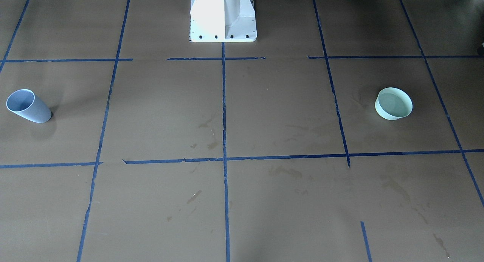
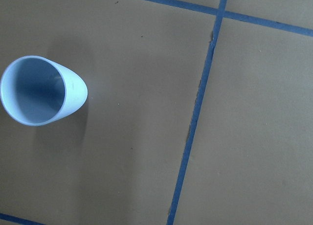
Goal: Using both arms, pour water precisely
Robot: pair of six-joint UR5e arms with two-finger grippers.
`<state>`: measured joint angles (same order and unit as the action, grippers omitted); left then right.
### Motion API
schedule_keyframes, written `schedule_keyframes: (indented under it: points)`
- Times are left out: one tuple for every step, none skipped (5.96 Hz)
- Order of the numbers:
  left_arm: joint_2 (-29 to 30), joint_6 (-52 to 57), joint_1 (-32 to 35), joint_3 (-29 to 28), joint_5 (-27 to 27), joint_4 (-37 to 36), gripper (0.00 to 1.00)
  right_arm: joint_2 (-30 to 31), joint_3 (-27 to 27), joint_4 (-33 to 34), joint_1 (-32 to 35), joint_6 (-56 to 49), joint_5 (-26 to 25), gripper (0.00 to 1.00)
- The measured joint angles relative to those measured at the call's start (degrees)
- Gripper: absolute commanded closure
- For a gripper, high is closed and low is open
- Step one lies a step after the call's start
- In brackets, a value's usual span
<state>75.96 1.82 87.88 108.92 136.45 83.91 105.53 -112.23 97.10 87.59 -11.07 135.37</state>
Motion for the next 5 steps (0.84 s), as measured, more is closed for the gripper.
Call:
schedule_keyframes:
  points:
    - [-0.4, 0.1, -0.1, -0.1, -0.1, 0.3, 0.00, 0.1, 0.0, -0.9, -0.1, -0.1, 0.5, 0.00]
    - [-0.8, 0.2, -0.1, 0.0, -0.1, 0.7, 0.00, 0.1, 0.2, -2.1, -0.5, -0.1, 0.8, 0.00]
    - [-0.9, 0.2, -0.2, 0.2, 0.0, 1.3, 0.00, 0.1, 0.2, -2.9, -0.9, 0.0, 1.0, 0.00]
    - [-0.9, 0.1, -0.4, 0.3, 0.1, 2.6, 0.00, 0.0, 0.2, -3.2, -1.2, 0.3, 1.0, 0.00]
    - [-0.9, 0.2, -1.0, 0.3, 0.2, 4.1, 0.00, 0.0, 0.2, -3.4, -1.4, 0.4, 1.0, 0.00]
